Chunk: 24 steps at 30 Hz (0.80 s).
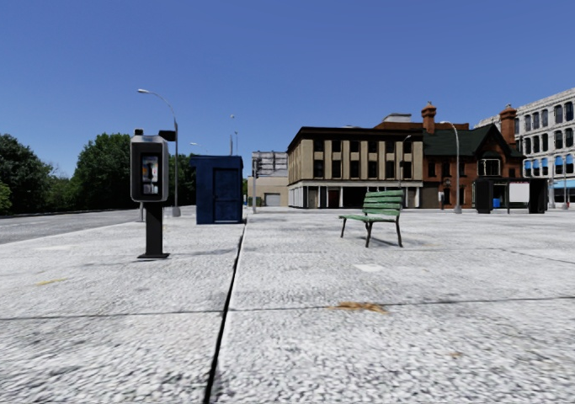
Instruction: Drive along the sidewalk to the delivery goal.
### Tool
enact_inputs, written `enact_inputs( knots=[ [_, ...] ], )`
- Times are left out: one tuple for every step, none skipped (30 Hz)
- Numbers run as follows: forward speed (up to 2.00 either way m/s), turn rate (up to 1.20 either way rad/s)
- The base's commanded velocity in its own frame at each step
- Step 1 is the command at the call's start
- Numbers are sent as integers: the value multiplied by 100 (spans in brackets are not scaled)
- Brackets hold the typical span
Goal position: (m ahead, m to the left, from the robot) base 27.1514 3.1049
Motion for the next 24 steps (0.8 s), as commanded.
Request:
enact_inputs(
  knots=[
    [200,0],
    [200,0],
    [200,0],
    [200,0],
    [200,0],
    [200,0],
    [200,0],
    [200,0],
    [200,0],
    [200,0],
    [200,0],
    [200,0],
    [200,0],
    [200,0],
    [200,0],
    [200,0],
    [200,0],
    [200,0],
    [200,0],
    [200,0],
    [200,0],
    [200,0],
    [200,0],
    [200,0]
  ],
)
